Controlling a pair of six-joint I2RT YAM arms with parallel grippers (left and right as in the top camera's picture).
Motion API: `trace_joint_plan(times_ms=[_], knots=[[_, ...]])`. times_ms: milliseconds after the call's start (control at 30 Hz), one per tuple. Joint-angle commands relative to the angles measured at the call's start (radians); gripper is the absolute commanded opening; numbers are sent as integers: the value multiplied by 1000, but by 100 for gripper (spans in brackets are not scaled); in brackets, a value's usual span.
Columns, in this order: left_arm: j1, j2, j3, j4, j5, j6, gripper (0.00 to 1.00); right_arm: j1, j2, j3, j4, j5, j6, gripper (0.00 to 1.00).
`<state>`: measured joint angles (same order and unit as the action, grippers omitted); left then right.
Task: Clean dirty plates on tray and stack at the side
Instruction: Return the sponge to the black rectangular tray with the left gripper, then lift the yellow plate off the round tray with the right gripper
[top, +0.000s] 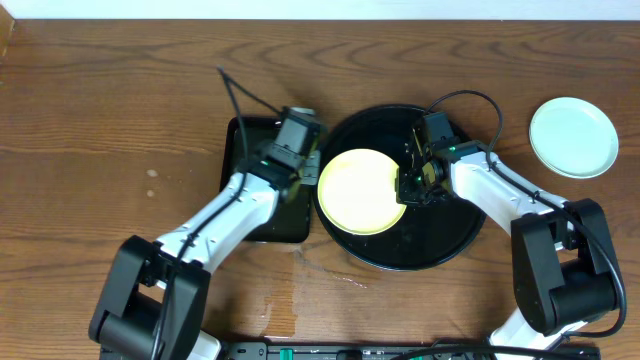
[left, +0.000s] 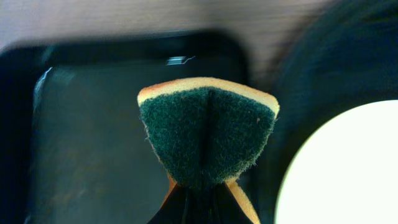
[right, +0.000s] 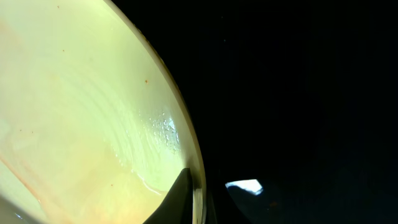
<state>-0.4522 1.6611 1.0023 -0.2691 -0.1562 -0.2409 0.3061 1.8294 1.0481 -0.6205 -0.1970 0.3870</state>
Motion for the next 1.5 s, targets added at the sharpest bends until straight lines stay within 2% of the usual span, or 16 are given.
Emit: trace_joint_plan(times_ms=[0,167,367,533,700,767,933,1133,1167,1267,1333,1467], knots=[[60,-15,-8,-28,29,-76,8,-2,22,-28,-23,111,5,6],[140,-14,-43,-29,166,-75,8,-2,22,-28,-23,111,5,6],[188,2,-78,-29,189,-67,8,-2,22,-28,-23,111,5,6],[192,57,-87,-31,284,9,8,-2,22,-28,-23,111,5,7],[192,126,-87,-42,286,8,7,-2,22,-28,-23,111,5,7],[192,146,-87,-42,286,8,8,-2,22,-28,-23,111,5,10],[192,126,-85,-42,288,8,8,-2,22,-28,-22,111,5,25],[192,6,-85,-66,288,8,9,-2,22,-28,-18,111,5,27],[192,-17,-85,-67,288,8,13,-2,22,-28,-16,111,5,28],[192,-77,-85,-68,288,8,57,-2,22,-28,-15,111,5,28],[192,-102,-86,-74,288,8,65,-2,22,-28,-15,111,5,29],[192,-113,-86,-104,288,8,70,-2,22,-28,-13,111,5,32]])
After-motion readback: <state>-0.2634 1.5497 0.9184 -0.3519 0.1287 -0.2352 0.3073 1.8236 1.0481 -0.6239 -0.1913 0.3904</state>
